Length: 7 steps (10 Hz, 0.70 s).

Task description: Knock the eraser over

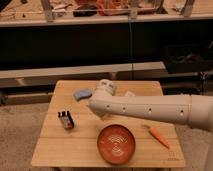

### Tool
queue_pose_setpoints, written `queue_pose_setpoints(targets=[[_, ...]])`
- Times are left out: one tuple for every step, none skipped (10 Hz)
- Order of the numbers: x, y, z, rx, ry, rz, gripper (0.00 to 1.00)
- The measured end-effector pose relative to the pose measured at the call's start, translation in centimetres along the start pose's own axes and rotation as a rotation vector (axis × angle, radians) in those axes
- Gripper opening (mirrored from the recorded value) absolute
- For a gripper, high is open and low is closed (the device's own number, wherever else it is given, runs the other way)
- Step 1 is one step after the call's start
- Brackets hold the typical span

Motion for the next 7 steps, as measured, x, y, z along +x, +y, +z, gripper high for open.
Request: queue_pose_setpoints(targets=[[-0.2,-0.1,0.2,0.004,-0.002,-0.005,0.39],[-0.4,-0.2,0.3,0.008,-0.005,-0.010,0.30],[-0.7,-0.5,0.6,0.014,-0.012,-0.017,0.19],[-0.4,-0.9,0.9,0.019,-0.017,-0.025,0.07],[-0.2,-1.2,1.2,0.022,-0.020,-0.028,0.03],[-0.1,-1.6,1.6,0.027,-0.026,-0.036,0.01],[-0.4,-2.2,1.9,0.033,-0.034,-0.045,0.01]])
